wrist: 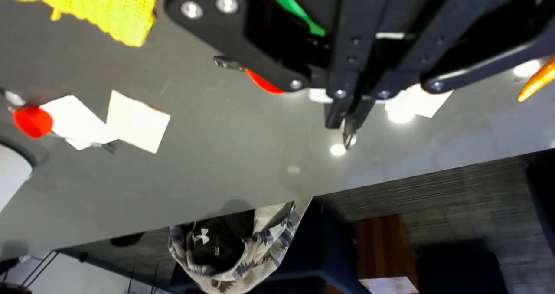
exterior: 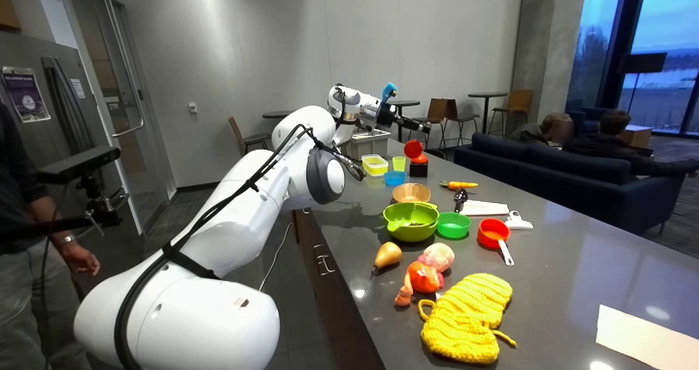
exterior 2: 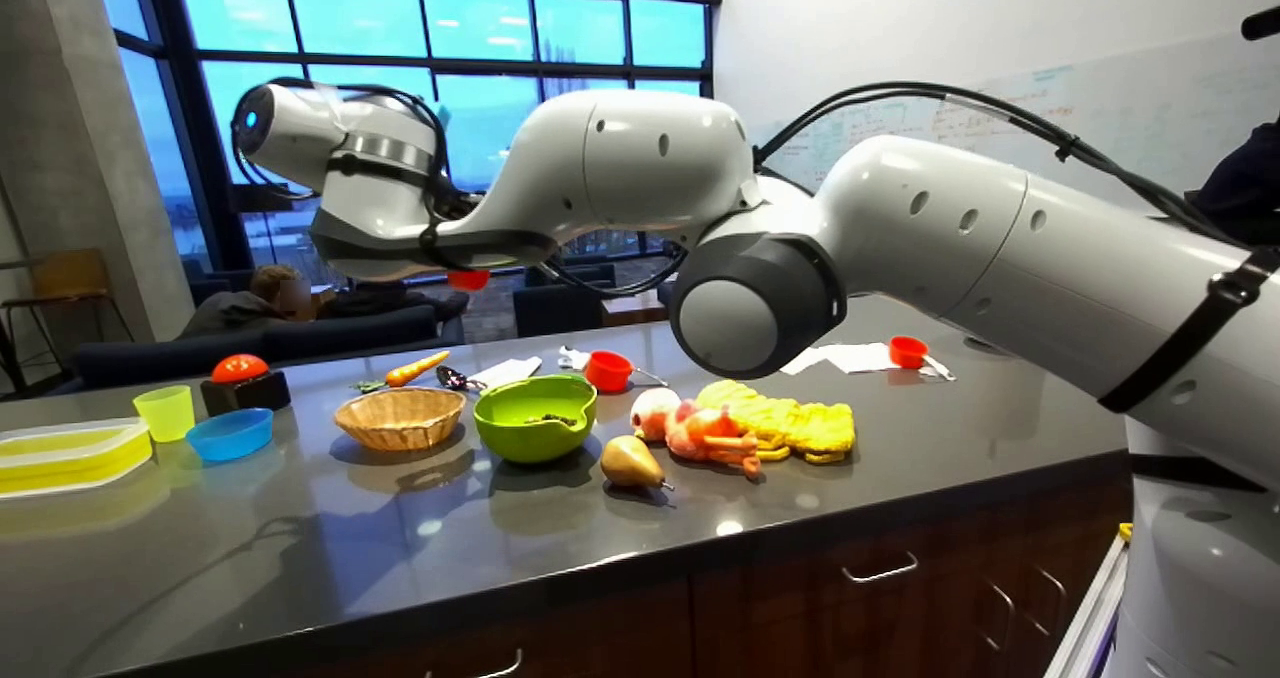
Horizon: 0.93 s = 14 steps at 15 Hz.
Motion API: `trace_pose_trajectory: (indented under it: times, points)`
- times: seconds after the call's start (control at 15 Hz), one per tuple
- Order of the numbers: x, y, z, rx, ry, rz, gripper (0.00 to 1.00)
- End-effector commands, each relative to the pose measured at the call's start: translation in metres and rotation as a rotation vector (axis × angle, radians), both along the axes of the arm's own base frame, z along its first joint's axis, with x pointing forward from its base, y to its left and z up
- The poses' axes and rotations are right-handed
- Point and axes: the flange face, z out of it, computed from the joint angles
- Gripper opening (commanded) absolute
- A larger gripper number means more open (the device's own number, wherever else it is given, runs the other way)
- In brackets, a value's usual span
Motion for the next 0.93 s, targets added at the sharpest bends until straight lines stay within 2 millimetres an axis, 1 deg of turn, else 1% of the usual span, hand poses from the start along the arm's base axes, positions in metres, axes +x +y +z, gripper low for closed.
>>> trace_pose_trajectory:
  times: [0.0,0.27,0.33,0.4,0.47,0.53,0.8,0.87]
  points:
    - [-0.014,-0.018,0.061,-0.083,0.105,0.037,0.01]
    - [-0.034,-0.039,0.112,-0.165,0.278,0.048,0.01]
    - [-0.034,-0.042,0.127,-0.194,0.255,0.063,0.01]
    - [-0.028,-0.034,0.102,-0.147,0.238,0.057,0.01]
    - [-0.03,-0.036,0.108,-0.149,0.237,0.058,0.05]
    - [-0.03,-0.036,0.108,-0.146,0.237,0.057,0.05]
    - [-0.025,-0.033,0.093,-0.148,0.253,0.056,0.05]
    - [-0.027,-0.031,0.094,-0.128,0.275,0.077,0.01]
